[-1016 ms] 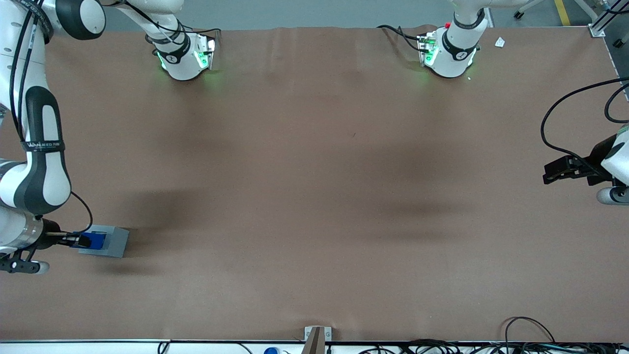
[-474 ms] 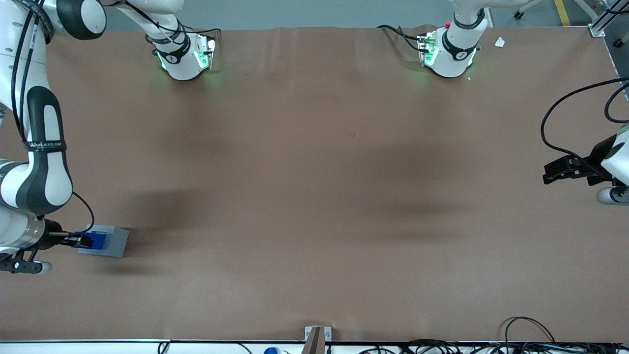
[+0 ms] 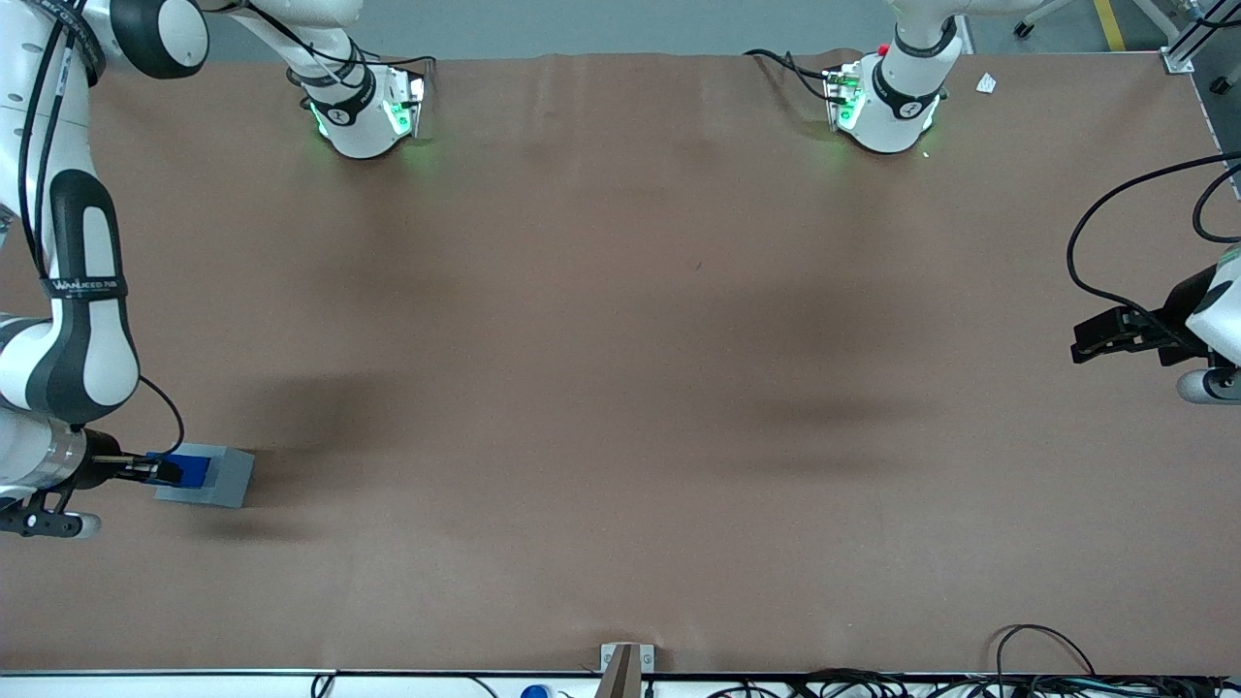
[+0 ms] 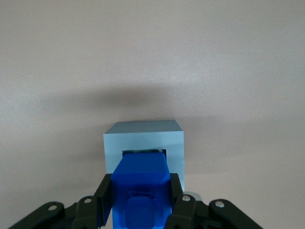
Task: Insert blue part into gray base with right arm
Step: 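Align the blue block over the base's hole and lower it in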
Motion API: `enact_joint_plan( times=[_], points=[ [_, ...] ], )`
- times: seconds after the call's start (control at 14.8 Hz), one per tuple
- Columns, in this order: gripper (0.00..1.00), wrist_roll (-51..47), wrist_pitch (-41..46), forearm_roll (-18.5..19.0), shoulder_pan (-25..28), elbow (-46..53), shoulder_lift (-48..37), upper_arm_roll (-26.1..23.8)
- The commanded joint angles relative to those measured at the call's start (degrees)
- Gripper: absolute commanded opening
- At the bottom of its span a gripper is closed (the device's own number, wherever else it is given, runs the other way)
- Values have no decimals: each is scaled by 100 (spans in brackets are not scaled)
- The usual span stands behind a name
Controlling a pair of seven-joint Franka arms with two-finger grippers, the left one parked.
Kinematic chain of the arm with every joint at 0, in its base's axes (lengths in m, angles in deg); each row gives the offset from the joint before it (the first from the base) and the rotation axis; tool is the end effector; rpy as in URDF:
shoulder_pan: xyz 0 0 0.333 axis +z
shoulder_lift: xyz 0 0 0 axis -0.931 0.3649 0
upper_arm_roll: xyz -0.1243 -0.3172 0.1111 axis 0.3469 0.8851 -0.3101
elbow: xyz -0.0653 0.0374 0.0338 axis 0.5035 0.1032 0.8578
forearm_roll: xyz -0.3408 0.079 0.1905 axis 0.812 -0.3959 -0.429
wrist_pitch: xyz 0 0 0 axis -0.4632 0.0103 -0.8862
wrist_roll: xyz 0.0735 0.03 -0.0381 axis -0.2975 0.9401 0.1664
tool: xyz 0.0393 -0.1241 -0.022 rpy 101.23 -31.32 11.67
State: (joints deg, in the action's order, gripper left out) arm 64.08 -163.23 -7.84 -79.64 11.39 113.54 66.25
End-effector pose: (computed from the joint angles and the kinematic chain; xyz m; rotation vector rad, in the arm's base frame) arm 0.7553 -0.1650 0.3140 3.1277 -0.1764 -0.0033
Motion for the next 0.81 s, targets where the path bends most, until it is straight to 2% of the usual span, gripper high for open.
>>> enact_joint_plan(
  times=[0.0, 0.74],
  points=[
    [0, 60, 72, 13, -47, 74, 32, -39],
    [0, 51, -7, -4, -65, 74, 163, -39]
  ],
)
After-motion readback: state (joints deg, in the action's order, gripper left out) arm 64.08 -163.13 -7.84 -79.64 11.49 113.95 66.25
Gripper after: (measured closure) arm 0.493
